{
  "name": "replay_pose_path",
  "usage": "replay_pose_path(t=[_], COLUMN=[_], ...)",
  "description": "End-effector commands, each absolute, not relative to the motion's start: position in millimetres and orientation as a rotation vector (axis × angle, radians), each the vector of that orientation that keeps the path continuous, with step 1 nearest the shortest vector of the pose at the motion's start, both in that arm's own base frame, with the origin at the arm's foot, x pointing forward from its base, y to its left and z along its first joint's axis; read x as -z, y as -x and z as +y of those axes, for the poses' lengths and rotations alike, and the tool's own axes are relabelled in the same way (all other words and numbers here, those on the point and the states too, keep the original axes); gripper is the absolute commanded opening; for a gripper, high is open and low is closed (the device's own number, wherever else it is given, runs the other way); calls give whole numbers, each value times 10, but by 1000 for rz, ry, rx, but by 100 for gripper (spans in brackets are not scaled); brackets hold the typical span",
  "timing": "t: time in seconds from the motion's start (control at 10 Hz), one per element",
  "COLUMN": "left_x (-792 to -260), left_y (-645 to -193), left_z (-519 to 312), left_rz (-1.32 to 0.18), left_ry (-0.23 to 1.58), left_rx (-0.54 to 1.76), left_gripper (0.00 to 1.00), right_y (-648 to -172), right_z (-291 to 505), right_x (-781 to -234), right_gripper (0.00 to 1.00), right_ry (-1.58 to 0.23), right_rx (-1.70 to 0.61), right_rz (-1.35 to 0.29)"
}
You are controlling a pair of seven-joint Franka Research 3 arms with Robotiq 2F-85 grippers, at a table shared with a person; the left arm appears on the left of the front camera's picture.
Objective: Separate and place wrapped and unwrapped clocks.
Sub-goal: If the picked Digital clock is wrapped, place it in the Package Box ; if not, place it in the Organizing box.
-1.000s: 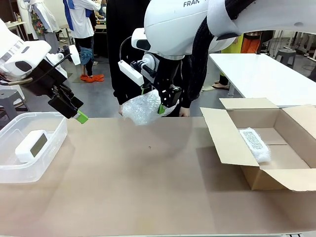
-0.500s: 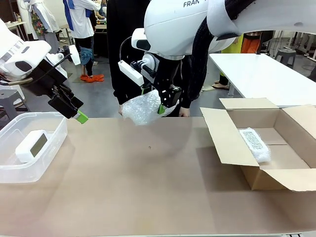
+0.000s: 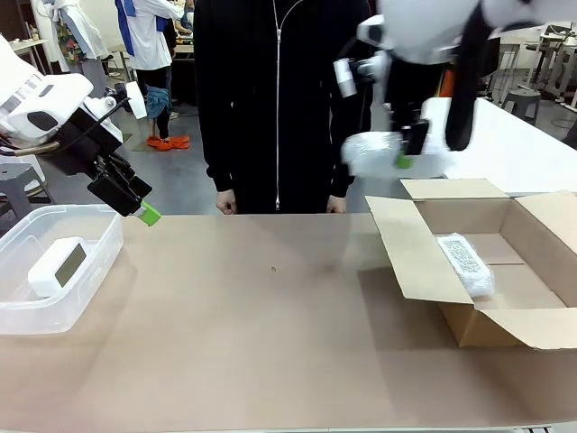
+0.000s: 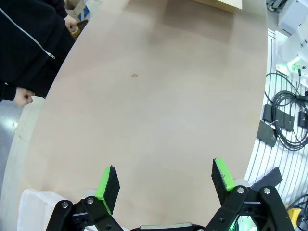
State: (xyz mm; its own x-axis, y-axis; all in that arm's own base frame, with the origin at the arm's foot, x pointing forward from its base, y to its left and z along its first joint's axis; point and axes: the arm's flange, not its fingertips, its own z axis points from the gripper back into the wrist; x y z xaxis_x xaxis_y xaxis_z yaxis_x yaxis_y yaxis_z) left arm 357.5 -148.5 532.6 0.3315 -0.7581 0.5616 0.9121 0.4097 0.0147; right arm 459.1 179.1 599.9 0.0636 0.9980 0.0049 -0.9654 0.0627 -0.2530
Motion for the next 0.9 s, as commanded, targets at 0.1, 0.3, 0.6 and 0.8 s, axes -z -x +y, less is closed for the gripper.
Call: replay_pose_path(t=[0.1,0.3,0.6,0.8], left_x=[-5319,-5319,-5319,-5319], left_y=[-3567,-3567,-3567,-3567], left_z=[-1488,-1488,-1488,-1488], left_rz=[-532,-532,-532,-532], left_ry=[327,327,327,327], left_rx=[1111,1111,1111,1111], left_gripper=[100,100,100,100], right_y=[-4677,-4656,-4655,-4751], right_z=[792,165,-455,-543], right_x=[-5683,-5288,-4750,-4574], right_gripper=[80,80,80,80], right_ry=[81,84,97,77], right_rx=[-794,-447,-127,-42], right_rz=[-183,-209,-206,-192])
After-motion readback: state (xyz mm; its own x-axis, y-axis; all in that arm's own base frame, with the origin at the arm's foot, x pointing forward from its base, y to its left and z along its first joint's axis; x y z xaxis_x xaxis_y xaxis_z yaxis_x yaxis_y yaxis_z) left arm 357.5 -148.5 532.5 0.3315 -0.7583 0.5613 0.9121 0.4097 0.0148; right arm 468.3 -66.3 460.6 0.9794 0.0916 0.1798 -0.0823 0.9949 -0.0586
